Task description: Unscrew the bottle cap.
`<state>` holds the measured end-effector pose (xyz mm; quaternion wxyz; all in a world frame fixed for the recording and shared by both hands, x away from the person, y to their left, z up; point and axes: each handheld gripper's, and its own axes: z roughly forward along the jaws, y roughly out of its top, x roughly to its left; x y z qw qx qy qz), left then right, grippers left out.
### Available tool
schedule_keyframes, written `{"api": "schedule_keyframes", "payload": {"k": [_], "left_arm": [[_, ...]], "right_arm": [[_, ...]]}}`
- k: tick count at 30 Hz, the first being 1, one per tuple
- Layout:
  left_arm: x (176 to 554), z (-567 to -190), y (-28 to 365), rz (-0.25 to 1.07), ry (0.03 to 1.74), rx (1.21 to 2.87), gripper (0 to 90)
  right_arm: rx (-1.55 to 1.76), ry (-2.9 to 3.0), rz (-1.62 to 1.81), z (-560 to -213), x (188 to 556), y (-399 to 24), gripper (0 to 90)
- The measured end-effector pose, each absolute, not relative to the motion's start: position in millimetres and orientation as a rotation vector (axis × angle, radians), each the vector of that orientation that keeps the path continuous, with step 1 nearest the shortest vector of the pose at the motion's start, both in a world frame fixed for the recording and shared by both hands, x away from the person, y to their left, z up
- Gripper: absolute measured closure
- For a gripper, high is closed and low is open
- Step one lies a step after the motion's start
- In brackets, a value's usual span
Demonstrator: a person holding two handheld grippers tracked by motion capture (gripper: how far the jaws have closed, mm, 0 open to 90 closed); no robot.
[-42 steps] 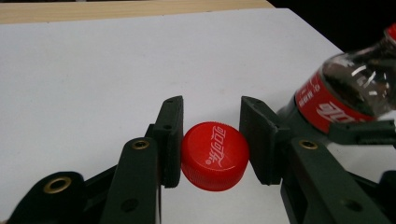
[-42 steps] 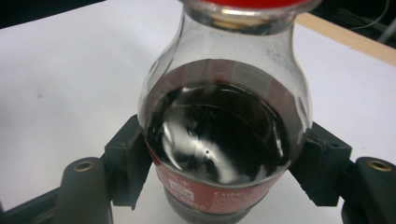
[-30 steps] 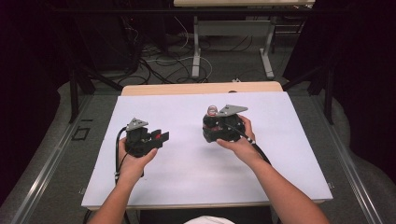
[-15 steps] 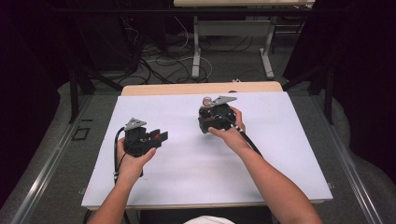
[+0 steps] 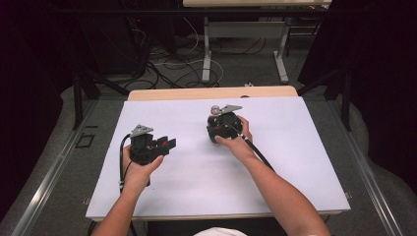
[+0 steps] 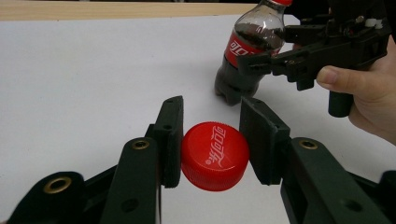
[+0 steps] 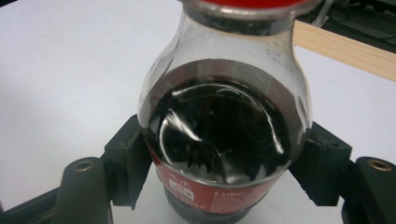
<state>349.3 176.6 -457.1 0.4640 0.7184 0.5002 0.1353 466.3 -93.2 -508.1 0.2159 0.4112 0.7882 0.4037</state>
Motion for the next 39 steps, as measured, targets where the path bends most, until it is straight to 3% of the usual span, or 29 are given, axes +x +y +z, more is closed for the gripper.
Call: {"api": "schedule_keyframes", "payload": {"k": [26, 39], "left_arm": [[349.0, -458.5, 174.5, 0.327, 1.237, 1.767, 61.6], [350.7, -461.8, 174.1, 0.326, 1.244, 1.776, 61.6]], "right_arm": [[1.165, 2.162, 1.166, -516.9, 455.9, -92.3, 27.5], [1.199, 2.181, 1.197, -514.6, 450.7, -98.4, 15.2]]}}
